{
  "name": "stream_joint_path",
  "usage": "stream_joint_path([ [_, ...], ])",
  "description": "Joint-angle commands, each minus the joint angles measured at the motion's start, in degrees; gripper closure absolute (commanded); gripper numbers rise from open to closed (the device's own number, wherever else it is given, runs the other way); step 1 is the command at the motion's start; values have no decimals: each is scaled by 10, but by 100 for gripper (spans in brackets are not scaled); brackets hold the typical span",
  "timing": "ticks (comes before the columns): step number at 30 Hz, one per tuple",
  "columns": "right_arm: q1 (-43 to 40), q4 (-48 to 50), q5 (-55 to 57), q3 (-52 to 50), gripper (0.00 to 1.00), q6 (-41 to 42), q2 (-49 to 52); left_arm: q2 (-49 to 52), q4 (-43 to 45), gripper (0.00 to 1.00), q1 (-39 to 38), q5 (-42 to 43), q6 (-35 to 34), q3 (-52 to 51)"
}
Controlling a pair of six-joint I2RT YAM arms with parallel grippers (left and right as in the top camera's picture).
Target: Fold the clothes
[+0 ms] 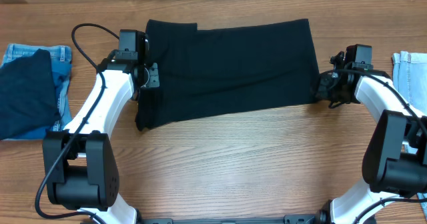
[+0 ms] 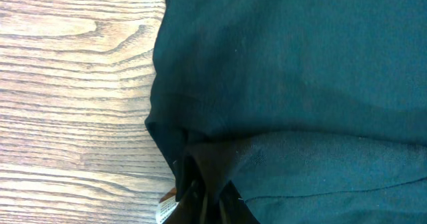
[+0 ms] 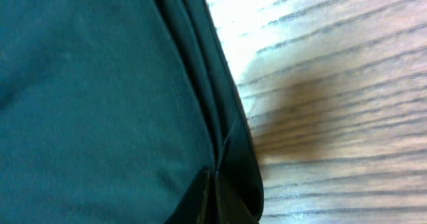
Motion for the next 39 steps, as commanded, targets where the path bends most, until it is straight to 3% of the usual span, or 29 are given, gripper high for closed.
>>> stream_joint_path([
  [1, -2, -17, 31, 14, 96, 2, 0, 10, -4, 94, 6, -3, -8, 2],
  [13, -2, -115, 158, 15, 96, 2, 0, 10, -11, 94, 6, -5, -8, 2],
  [20, -2, -159, 165, 14, 91, 11, 0, 10, -15, 91, 6, -4, -8, 2],
  [23, -2, -174, 165, 14, 91, 11, 0, 10, -15, 82, 5, -3, -8, 2],
  [27, -2, -188, 165, 14, 87, 24, 0, 10, 6, 57, 6, -3, -8, 2],
  [29, -2, -188, 165, 15, 87, 28, 0, 10, 36, 48, 5, -3, -7, 2],
  [32, -2, -162, 167, 15, 87, 31, 0, 10, 148, 41, 8, -3, 55, 7],
  [34, -2, -155, 165, 24, 88, 41, 0, 9, 107, 45, 11, -3, 63, 53],
  [36, -2, -187, 139, 66, 91, 40, 0, 2, -58, 78, 5, 30, 61, 143],
  [37, -2, -205, 115, 96, 91, 34, 0, -2, -132, 89, -2, 64, 61, 182],
  [38, -1, -218, 72, 126, 91, 10, 0, -5, -198, 96, -10, 98, 61, 209],
  [39, 1, -227, 15, 150, 91, -10, 0, -8, -234, 96, -21, 122, 61, 216],
])
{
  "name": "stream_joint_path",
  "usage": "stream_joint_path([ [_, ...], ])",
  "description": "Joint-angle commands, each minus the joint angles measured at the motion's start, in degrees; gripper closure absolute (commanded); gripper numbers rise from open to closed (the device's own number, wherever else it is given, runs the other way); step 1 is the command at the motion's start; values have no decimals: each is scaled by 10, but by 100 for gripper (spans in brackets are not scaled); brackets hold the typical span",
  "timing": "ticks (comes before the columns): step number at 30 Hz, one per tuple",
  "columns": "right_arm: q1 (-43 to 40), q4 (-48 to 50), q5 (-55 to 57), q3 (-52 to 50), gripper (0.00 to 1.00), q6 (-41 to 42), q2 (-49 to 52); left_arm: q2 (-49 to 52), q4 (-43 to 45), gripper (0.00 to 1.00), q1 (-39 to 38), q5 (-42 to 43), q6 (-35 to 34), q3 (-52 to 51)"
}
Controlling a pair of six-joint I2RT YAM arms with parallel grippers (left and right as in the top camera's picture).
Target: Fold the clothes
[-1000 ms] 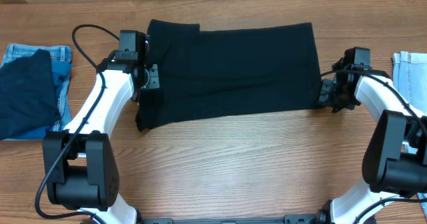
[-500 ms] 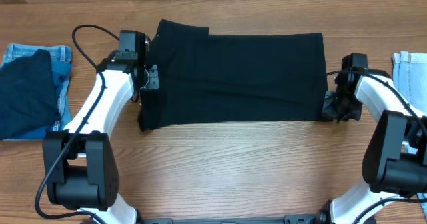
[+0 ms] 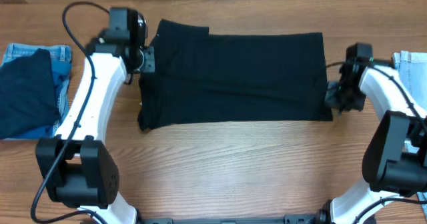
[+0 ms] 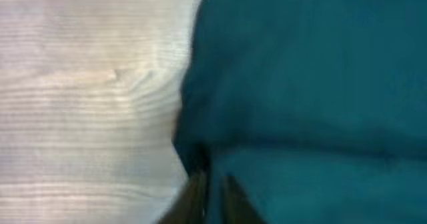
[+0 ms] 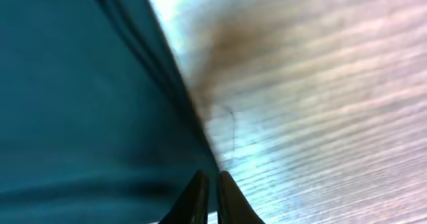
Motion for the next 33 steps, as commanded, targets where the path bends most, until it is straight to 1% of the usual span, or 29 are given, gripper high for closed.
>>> stream_joint_path([
  [1, 5, -16, -151, 82, 91, -54, -4, -16, -94, 96, -30, 91, 7, 52],
  [2, 14, -16, -179, 83, 91, -75, -3, -15, -113, 96, -42, 95, 8, 46],
  [3, 24, -16, -178, 78, 91, -84, -2, -14, -117, 96, -54, 95, 14, 33],
  [6, 52, -14, -178, 56, 91, -92, -2, -14, -91, 96, -86, 95, 15, -36],
  [8, 54, -2, -176, 47, 91, -92, -2, -14, -64, 96, -86, 92, 14, -97],
  [10, 54, 9, -176, 38, 91, -92, -1, -14, -41, 96, -86, 71, 14, -143],
  [13, 54, 29, -165, 10, 90, -92, -1, -14, -18, 94, -86, 10, 13, -192],
  [15, 54, 46, -164, -8, 87, -92, -1, -14, -7, 93, -86, -26, 13, -206],
  [17, 54, 60, -142, -29, 87, -89, -1, -14, 0, 91, -86, -42, 14, -208],
  [19, 54, 72, -137, -43, 85, -89, -1, -14, 19, 87, -86, -51, 14, -208],
  [21, 54, 75, -136, -54, 85, -89, -1, -14, 41, 85, -86, -81, 13, -209],
  [22, 54, 77, -135, -63, 85, -89, -1, -14, 47, 81, -86, -86, 14, -209],
  [29, 54, 126, -130, -115, 83, -89, -1, 0, 65, 81, -84, -87, 14, -209],
  [30, 54, 126, -130, -115, 82, -89, -1, 3, 67, 79, -82, -94, 13, -209],
  [32, 54, 121, -121, -115, 82, -80, -1, 5, 72, 79, -71, -151, 7, -209],
  [33, 54, 118, -97, -115, 82, -59, -1, 5, 78, 78, -61, -163, 5, -209],
])
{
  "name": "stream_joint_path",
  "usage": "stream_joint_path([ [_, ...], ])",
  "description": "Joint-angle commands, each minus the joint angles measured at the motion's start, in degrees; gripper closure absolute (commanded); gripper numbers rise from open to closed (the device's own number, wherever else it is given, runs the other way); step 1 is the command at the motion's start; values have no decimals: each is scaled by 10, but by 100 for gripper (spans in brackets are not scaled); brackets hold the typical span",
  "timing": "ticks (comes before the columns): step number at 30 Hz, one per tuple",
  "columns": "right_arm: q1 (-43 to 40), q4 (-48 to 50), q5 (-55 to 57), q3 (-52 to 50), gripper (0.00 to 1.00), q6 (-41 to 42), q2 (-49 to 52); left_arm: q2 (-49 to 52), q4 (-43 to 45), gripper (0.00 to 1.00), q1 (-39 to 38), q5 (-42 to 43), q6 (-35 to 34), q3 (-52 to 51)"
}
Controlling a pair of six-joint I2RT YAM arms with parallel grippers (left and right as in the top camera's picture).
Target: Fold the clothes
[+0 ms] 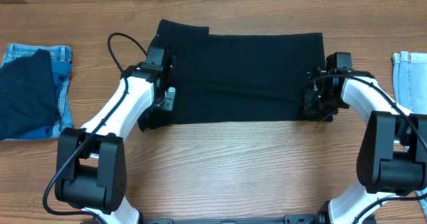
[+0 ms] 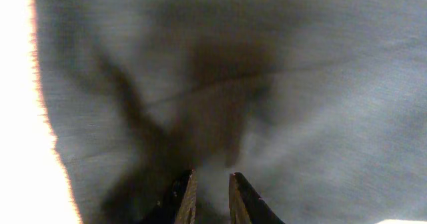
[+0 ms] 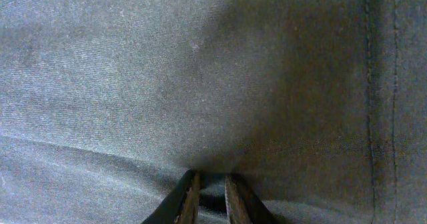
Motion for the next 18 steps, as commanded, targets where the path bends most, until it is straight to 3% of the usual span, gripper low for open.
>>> stream_joint_path([
  [1, -1, -3, 43, -14, 82, 30, 2, 13, 18, 77, 36, -54, -5, -5],
  [4, -1, -9, 43, -14, 82, 32, 2, 18, 52, 76, 79, -6, -9, -5],
  [8, -1, -15, 43, -14, 82, 32, 2, 29, 96, 76, 91, -11, 0, -5],
  [9, -1, -15, 43, -14, 82, 33, 2, 24, 83, 90, 91, -12, -2, 6],
  [10, -1, -15, 43, -14, 82, 32, 2, 17, 59, 93, 91, -11, -11, 24],
  [14, -1, -10, 43, -14, 82, 37, 2, -53, -32, 92, 85, 50, -13, 144],
  [16, -1, -11, 42, -14, 82, 37, 2, -71, -48, 96, 77, 150, -13, 152],
  [18, -1, -11, 42, -14, 82, 39, 2, -64, -59, 96, 63, 154, -14, 122],
])
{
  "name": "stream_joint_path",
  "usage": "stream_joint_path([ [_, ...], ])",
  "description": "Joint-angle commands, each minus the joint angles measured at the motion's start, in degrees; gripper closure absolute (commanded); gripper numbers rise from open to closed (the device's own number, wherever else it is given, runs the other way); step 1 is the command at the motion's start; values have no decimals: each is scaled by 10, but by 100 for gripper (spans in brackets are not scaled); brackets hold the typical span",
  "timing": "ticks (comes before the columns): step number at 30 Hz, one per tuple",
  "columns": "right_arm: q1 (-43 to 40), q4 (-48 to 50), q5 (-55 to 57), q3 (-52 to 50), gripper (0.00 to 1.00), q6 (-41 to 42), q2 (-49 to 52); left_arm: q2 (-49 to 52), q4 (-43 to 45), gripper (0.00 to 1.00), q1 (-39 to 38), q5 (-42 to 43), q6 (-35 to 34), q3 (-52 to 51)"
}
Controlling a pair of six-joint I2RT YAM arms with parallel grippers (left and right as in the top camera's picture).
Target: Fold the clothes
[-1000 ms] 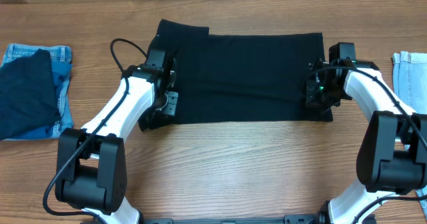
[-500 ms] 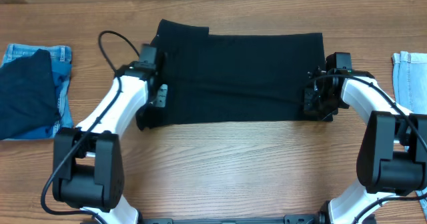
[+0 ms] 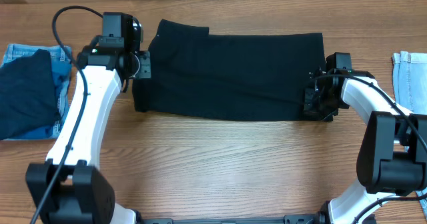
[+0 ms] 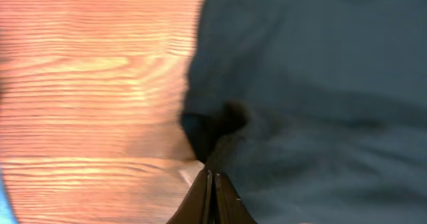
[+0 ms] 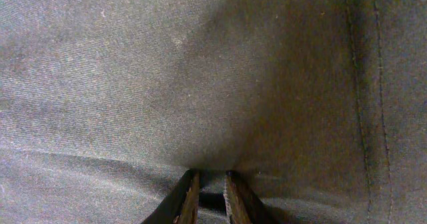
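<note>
A black garment point(image 3: 233, 71) lies folded in a wide band across the far half of the wooden table point(image 3: 220, 164). My left gripper point(image 3: 138, 69) is at its left edge. In the left wrist view that gripper point(image 4: 212, 179) is shut on a bunched bit of the garment's edge point(image 4: 213, 127). My right gripper point(image 3: 313, 104) rests on the garment's near right corner. In the right wrist view its fingers point(image 5: 188, 187) stand a narrow gap apart, with a ridge of the black cloth point(image 5: 200, 64) pinched between them.
A pile of blue denim with a dark navy garment on top point(image 3: 30, 91) lies at the left edge. A piece of pale denim point(image 3: 408, 71) shows at the right edge. Bare wood runs along the near side of the table.
My left gripper was on the garment's lower left part with its fingers slightly apart. It is now shut on the left edge, farther left and farther back. The lower left corner has drawn in. The right gripper has not moved.
Both grippers first held the garment's side edges, the cloth lying skewed. Then the garment lay squarer and farther right, with both grippers beside its edges. Later both pressed onto its near corners. Now the left one holds the left edge and the right one stays put.
</note>
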Motion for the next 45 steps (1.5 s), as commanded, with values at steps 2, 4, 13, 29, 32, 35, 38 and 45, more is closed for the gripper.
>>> stream_joint_path([
  [2, -2, -6, 29, -14, 82, 6, 3, 20, -1, 96, -35, 52, -7, -83],
  [4, -2, -10, 30, -14, 82, 6, 3, 36, 19, 96, -34, 23, -7, -126],
  [13, -2, -14, 30, -14, 82, 6, 3, 41, 63, 96, -28, -148, -7, -142],
  [29, -2, -16, 30, -14, 81, 6, 3, 50, -10, 96, -31, 141, 93, -93],
  [32, -2, -16, 30, -14, 81, 6, 3, 77, 47, 96, -19, 136, 93, -158],
  [35, -2, -17, 30, -14, 81, 6, 3, 133, 76, 96, 1, 14, 72, -162],
  [38, -2, -19, 30, -14, 81, 6, 3, 153, 75, 96, 33, -68, 20, -162],
  [45, -2, -18, 30, -14, 81, 6, 3, 148, 38, 96, 94, -66, 5, -162],
])
